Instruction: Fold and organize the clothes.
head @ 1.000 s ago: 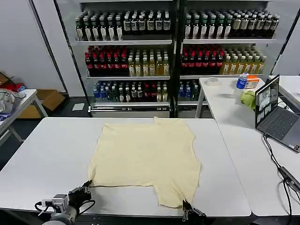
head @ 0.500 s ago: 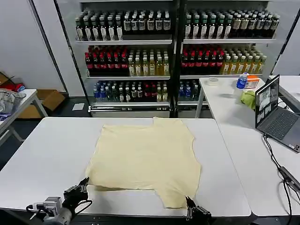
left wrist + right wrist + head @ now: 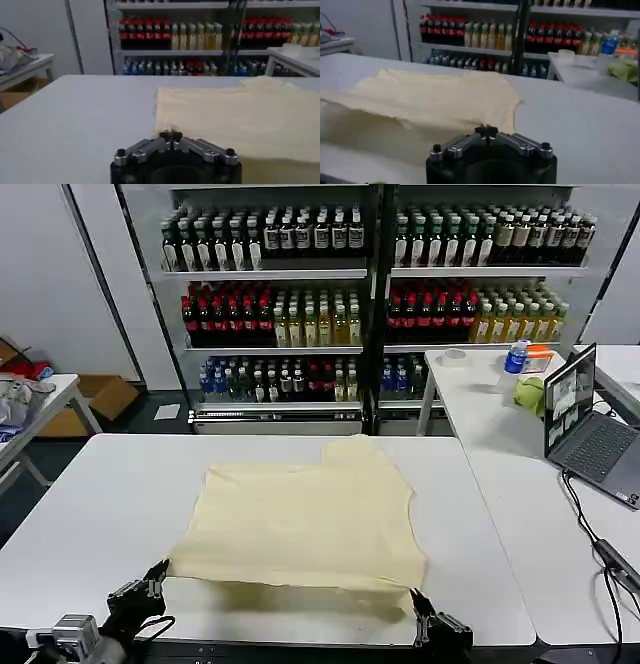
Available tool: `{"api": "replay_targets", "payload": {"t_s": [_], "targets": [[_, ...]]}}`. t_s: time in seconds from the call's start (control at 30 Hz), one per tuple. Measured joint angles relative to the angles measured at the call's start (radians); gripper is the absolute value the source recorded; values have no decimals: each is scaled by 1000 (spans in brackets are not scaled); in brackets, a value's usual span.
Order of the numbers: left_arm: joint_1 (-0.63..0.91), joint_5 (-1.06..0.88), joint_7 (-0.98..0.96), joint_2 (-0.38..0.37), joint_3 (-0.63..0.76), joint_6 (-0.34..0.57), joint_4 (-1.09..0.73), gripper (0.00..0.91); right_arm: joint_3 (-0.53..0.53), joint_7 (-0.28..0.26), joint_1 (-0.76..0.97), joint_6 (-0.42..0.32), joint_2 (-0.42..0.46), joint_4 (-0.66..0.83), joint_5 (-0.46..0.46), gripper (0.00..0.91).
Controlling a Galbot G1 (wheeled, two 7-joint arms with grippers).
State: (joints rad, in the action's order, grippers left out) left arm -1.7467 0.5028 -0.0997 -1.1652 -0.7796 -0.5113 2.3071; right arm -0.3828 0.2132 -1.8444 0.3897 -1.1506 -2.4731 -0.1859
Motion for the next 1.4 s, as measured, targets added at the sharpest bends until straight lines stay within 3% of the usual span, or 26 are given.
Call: {"api": "replay_targets", "payload": {"t_s": [0.73, 1.33, 1.37, 1.4], "targets": [[125, -52, 24, 97, 81, 2, -134, 20, 107, -4, 396, 21, 115, 202, -77, 0], [253, -89, 31, 140, 183, -11, -282, 20, 231, -19, 648, 44, 99, 418, -39, 0], [259, -90, 31, 141, 188, -11, -289, 242, 237, -19, 653, 46, 96, 428, -35, 191], [265, -90, 31, 142, 192, -11, -295, 514, 241, -19, 656, 49, 93, 434, -30, 464]]}}
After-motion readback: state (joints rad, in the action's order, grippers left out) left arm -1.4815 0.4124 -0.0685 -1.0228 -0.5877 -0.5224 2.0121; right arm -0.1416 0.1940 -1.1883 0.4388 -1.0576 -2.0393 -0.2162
